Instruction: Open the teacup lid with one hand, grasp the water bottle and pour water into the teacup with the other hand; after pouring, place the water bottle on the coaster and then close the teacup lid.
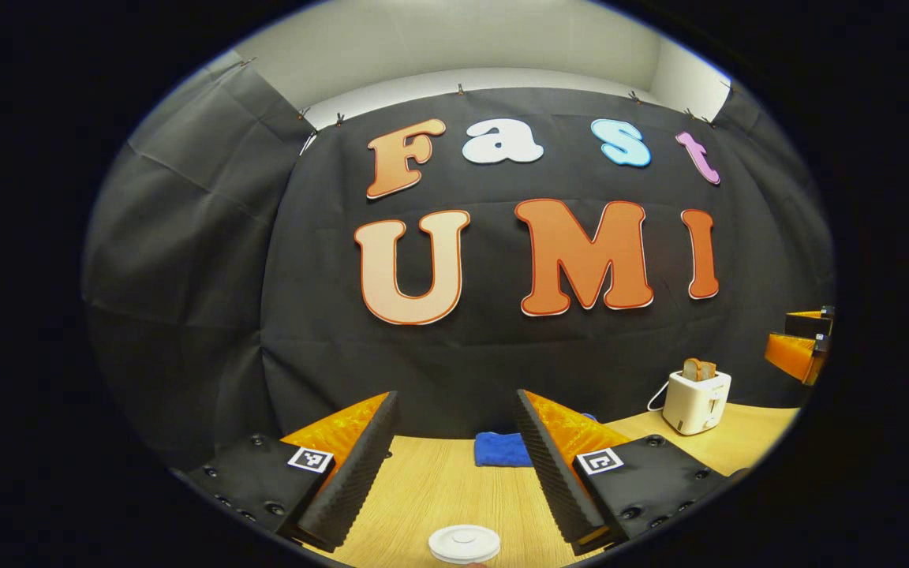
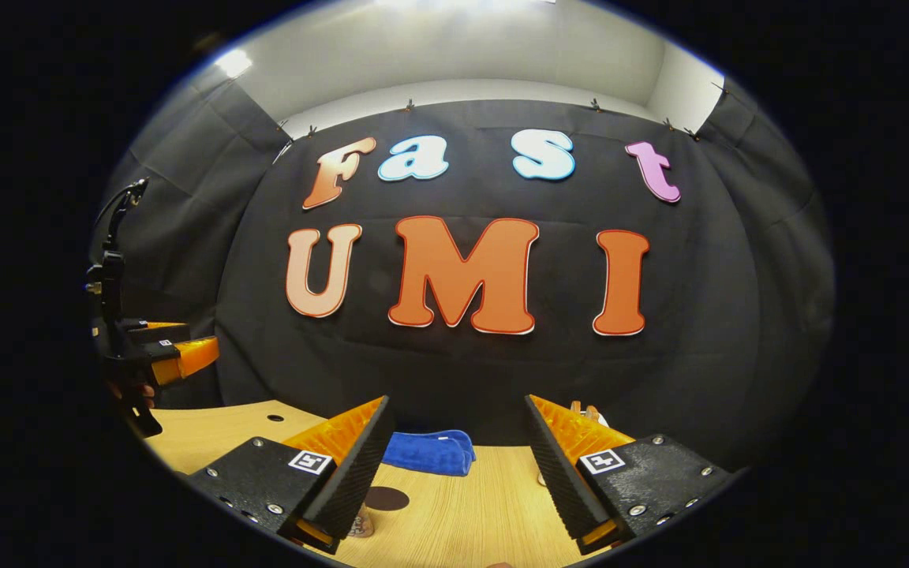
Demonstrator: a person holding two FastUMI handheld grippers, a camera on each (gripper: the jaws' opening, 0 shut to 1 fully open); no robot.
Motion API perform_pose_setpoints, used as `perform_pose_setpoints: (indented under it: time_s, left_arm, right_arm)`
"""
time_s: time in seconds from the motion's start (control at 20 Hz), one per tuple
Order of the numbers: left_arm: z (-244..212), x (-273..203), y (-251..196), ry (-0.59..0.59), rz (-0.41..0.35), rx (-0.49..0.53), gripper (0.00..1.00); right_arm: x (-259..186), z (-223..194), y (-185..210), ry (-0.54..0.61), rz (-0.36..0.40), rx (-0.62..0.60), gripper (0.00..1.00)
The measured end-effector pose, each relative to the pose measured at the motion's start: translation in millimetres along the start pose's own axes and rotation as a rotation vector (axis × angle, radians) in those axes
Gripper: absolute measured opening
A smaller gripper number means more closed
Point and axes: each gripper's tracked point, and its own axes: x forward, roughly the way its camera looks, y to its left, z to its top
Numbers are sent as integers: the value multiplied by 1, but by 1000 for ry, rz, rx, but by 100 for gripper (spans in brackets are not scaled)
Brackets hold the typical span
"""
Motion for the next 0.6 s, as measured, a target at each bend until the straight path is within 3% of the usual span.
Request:
perform_pose_setpoints:
  time_s: [0.6]
  left_arm:
    - [-41, -9, 1, 68, -21, 13, 96]
  right_arm:
    - [-12, -67, 66, 156, 174, 49, 98]
